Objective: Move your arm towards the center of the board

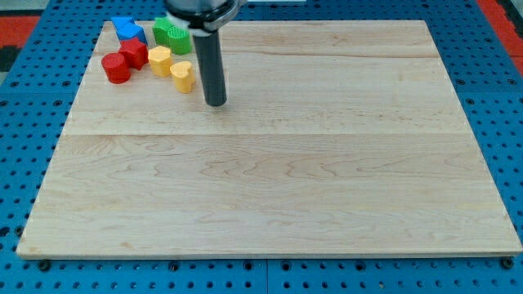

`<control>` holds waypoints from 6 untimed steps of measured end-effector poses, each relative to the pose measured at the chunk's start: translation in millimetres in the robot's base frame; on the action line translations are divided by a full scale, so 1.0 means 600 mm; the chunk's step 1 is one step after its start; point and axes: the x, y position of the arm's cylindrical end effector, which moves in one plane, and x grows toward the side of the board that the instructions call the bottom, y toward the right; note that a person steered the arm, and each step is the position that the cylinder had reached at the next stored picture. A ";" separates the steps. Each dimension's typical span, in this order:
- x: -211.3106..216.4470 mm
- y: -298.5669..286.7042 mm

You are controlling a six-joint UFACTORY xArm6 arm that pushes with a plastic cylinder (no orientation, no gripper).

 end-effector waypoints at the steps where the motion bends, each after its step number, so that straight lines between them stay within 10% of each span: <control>1: -0.058 -0.081; 6: -0.021 0.112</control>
